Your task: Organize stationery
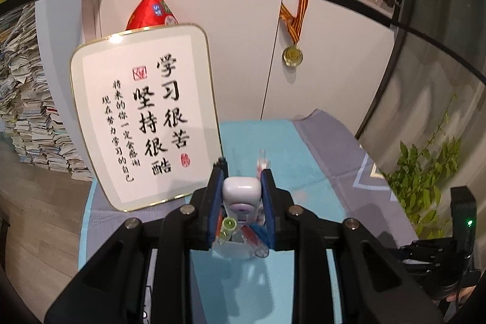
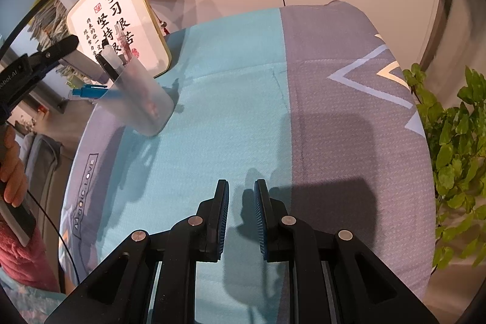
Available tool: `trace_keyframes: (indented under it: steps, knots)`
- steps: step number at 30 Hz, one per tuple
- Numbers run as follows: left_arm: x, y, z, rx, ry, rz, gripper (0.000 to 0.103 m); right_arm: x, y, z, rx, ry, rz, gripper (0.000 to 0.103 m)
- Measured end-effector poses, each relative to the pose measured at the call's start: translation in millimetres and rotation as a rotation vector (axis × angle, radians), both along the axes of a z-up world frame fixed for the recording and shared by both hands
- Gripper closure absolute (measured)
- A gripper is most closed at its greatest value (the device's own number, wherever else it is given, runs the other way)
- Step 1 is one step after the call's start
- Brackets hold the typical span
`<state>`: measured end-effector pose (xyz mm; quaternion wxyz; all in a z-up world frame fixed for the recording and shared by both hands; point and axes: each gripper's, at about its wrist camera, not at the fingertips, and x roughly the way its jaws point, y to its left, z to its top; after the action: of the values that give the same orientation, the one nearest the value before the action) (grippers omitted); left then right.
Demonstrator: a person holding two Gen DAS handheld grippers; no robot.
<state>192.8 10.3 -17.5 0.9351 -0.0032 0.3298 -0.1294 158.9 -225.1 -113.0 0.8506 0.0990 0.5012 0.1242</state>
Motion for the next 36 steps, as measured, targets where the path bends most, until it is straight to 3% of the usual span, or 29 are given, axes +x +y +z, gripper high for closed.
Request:
trace_keyframes:
  steps: [7,8,11,21,36]
  knots:
    - [1.3,-1.8,-6.7,0.002,0.015,-0.002,0.079,-0.2,1.4,-0.1,-0.005,0.0,0.004,0.086]
    - [1.1,-1.8,-6.0,0.003,0.012,-0.001,0.076,-0.6,1.4,0.3,-0.006,-0.002,0.003,0.086]
    - [-1.9,-0.7,-1.1,-0.001,-0.01,0.01,0.053,-1.8,2.7,2.5,-0.012,-0.013,0.006,0.086]
    - [-20.9,-1.0,11.3,-0.009,-0.064,-0.003,0.052,-8.8,20.3,22.0,-0.047,-0.099,0.048,0.086]
    - [-89.5,3.3,23.0,0.038,-0.178,-0.007,0.048,-35.1,39.7,56.8,-0.086,-0.209,0.066,0.086]
